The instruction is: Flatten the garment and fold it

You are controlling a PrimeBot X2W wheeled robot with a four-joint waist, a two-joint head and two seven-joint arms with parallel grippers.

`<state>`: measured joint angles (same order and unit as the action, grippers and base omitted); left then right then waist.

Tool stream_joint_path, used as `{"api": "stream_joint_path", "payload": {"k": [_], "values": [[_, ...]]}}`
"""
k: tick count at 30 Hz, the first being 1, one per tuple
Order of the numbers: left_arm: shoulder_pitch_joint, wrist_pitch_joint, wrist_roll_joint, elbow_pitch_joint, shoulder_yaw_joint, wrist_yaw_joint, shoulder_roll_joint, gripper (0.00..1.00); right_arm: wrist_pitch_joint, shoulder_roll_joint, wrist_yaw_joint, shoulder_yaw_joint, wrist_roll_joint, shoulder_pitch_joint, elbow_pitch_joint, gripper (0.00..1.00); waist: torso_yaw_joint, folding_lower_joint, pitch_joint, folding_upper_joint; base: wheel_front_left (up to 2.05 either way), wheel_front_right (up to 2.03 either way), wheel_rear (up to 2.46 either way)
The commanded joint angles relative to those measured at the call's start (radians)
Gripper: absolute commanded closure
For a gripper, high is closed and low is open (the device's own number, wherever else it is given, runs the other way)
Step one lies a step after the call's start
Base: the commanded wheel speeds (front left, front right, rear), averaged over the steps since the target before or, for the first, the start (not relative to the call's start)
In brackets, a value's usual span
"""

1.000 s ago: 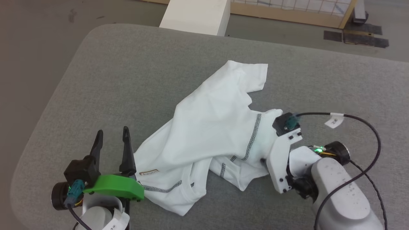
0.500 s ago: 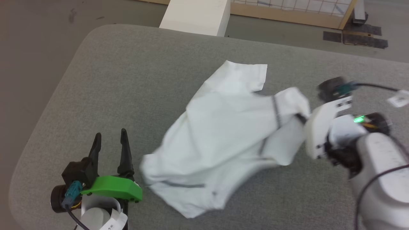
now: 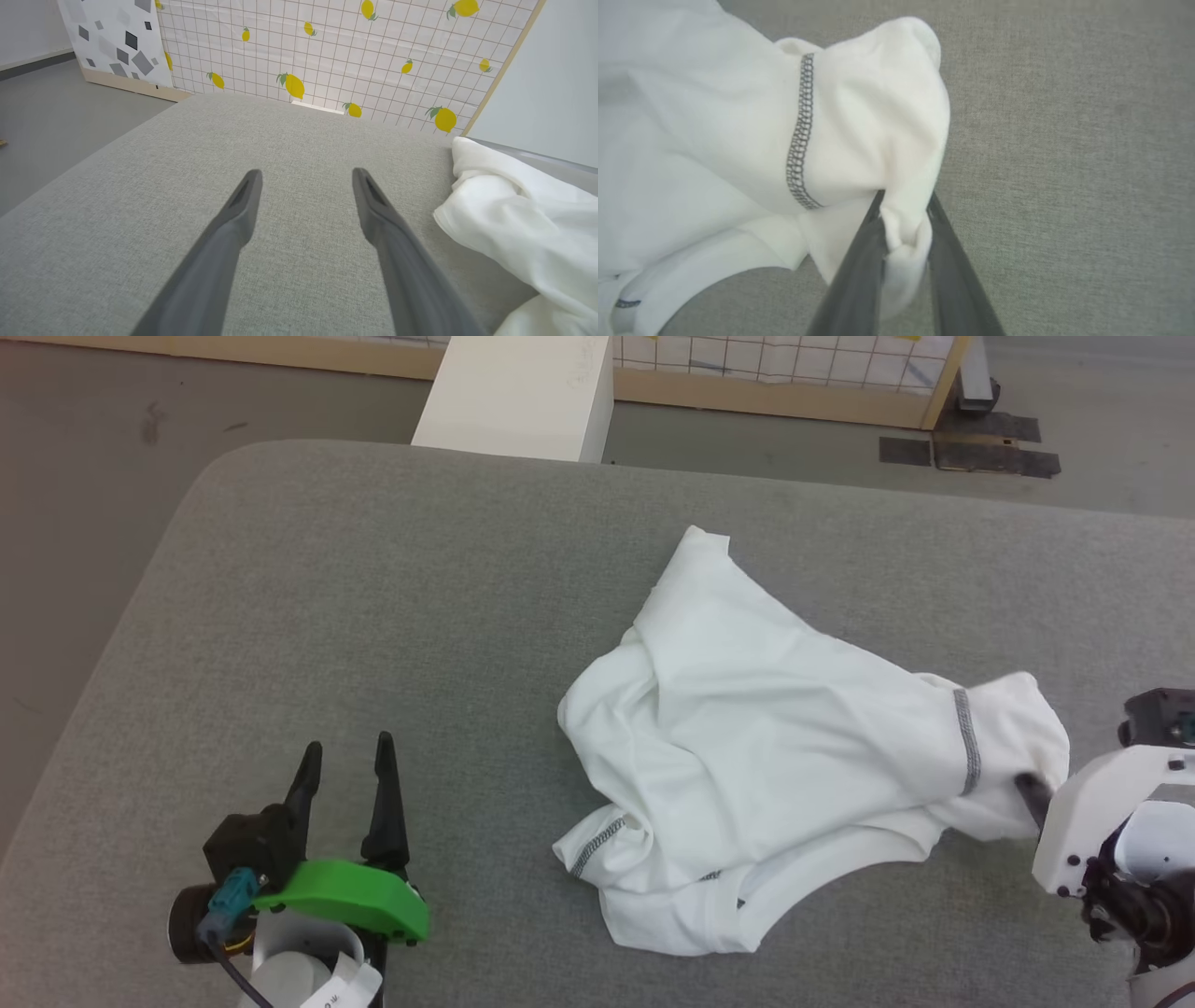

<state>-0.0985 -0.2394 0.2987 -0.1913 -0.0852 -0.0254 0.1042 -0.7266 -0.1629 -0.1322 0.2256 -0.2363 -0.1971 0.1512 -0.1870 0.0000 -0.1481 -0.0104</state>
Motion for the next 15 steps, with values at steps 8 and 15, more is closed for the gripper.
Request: {"api": "stream_joint_path", "payload": {"k": [8,15], "values": [[-0.021,0.178,0.096,0.0,-0.06,0.05,-0.023,0.0,0.149,0.087,0.002,0.119,-0.016,0.082,-0.127,0.0,0.006,0.0,0.042,0.0101,0.0,0.0,0.0],[-0.071,0.645,0.136,0.068,-0.265,0.116,-0.005,0.0,0.143,0.109,0.002,0.12,-0.004,0.15,-0.163,0.0,0.034,0.0,0.054,0.0101,0.0,0.0,0.0]]}}
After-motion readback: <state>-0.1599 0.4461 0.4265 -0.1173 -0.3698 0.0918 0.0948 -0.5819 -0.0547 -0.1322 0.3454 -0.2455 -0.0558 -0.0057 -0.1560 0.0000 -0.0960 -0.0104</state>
